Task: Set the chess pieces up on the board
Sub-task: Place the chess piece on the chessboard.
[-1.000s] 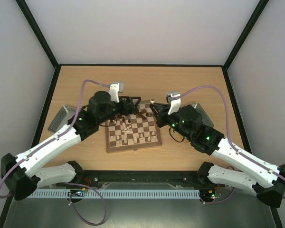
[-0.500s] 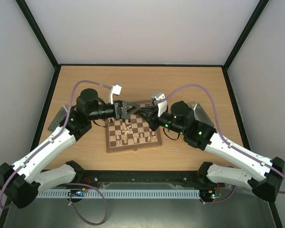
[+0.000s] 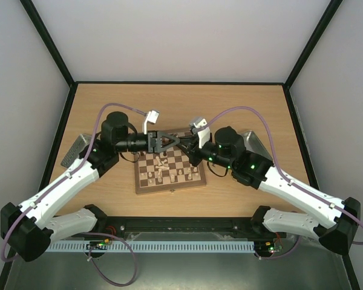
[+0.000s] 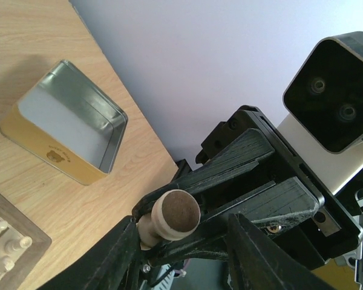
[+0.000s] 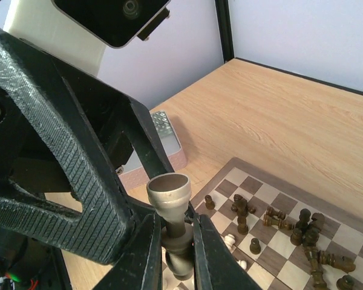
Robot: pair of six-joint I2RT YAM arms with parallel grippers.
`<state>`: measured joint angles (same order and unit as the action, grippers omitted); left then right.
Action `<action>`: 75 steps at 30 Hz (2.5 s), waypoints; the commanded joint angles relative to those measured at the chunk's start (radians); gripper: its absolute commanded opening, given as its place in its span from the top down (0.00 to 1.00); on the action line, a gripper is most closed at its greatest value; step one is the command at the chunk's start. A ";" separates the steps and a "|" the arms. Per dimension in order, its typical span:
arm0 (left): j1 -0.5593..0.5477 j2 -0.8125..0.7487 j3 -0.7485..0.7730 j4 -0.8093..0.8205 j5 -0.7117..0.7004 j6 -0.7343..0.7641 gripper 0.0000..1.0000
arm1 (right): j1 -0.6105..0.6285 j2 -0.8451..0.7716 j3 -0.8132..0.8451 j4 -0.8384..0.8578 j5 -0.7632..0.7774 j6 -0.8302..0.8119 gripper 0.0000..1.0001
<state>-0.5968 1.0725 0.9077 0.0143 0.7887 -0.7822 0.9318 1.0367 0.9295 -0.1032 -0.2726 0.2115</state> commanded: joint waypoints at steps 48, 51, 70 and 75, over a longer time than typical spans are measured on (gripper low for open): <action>0.021 0.019 -0.001 0.064 -0.053 -0.143 0.87 | 0.002 -0.040 -0.060 0.120 0.035 0.277 0.52; 0.022 0.011 0.009 0.128 -0.063 -0.254 0.87 | 0.002 -0.120 -0.145 0.241 0.095 0.441 0.43; 0.019 -0.007 -0.010 0.427 -0.109 -0.619 0.87 | 0.002 -0.038 -0.250 0.860 0.008 1.040 0.48; 0.019 -0.011 -0.025 0.438 -0.114 -0.632 0.87 | 0.002 -0.032 -0.261 0.886 0.039 1.059 0.62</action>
<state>-0.5755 1.0798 0.9012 0.4042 0.6758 -1.3861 0.9302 1.0050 0.6483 0.6811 -0.2436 1.2297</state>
